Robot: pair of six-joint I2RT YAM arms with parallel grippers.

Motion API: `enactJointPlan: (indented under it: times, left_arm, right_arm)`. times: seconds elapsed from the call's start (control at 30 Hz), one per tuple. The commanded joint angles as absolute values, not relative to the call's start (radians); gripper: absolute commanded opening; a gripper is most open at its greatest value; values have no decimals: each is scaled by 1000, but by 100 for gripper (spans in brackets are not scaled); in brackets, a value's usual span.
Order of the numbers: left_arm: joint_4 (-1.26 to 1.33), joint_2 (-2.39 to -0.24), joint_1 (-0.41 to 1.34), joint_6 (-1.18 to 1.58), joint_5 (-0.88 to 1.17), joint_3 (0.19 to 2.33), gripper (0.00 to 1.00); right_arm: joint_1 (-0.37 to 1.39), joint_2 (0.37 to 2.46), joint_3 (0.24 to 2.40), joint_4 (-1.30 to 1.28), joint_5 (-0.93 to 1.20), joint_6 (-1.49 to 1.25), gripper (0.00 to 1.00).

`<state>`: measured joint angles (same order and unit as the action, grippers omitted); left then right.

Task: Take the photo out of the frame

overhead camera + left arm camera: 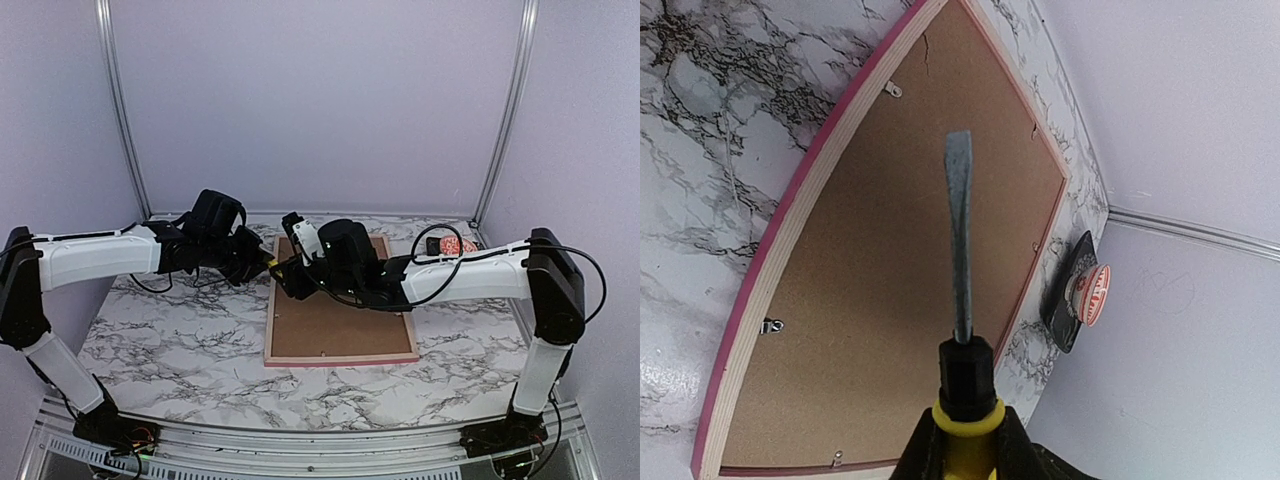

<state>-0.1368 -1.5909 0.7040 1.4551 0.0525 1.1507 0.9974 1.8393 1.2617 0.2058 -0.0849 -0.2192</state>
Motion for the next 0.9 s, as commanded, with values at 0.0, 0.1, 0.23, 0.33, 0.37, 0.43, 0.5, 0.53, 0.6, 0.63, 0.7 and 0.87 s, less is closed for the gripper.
enactJointPlan:
  times: [0.0, 0.1, 0.23, 0.33, 0.37, 0.43, 0.5, 0.53, 0.6, 0.63, 0.7, 0.87]
  left_arm:
    - [-106, -1607, 708, 1462, 60, 1182, 0]
    - [-103, -1609, 710, 1463, 63, 1180, 0]
    - [-99, -1608, 714, 1466, 64, 1174, 0]
    - [-91, -1608, 717, 1470, 67, 1169, 0]
    - [-89, -1608, 718, 1471, 69, 1168, 0]
    - [-88, -1608, 719, 1470, 69, 1168, 0]
    - [-87, -1604, 719, 1471, 68, 1163, 0]
    - [-87, -1603, 719, 1470, 68, 1162, 0]
    - [-84, -1602, 719, 1459, 67, 1161, 6]
    - [-85, -1601, 720, 1451, 66, 1162, 16]
    - [-84, -1594, 719, 1407, 63, 1169, 33]
    - [-90, -1564, 710, 1246, 57, 1170, 72]
  right_arm:
    - [1000, 1872, 1308, 238, -148, -223, 51]
    - [1000, 1888, 1313, 253, -159, -237, 45]
    - [1000, 1898, 1318, 269, -160, -242, 39]
    - [1000, 1901, 1318, 278, -155, -244, 32]
    - [1000, 1904, 1321, 278, -152, -245, 30]
    - [1000, 1908, 1324, 273, -153, -246, 21]
    - [1000, 1908, 1326, 269, -155, -247, 10]
    - [1001, 1907, 1327, 263, -155, -247, 5]
    - [1000, 1905, 1339, 244, -147, -244, 0]
    - [1000, 1900, 1345, 231, -139, -250, 0]
    - [998, 1885, 1348, 206, -128, -255, 0]
    - [948, 1819, 1339, 143, -39, -285, 0]
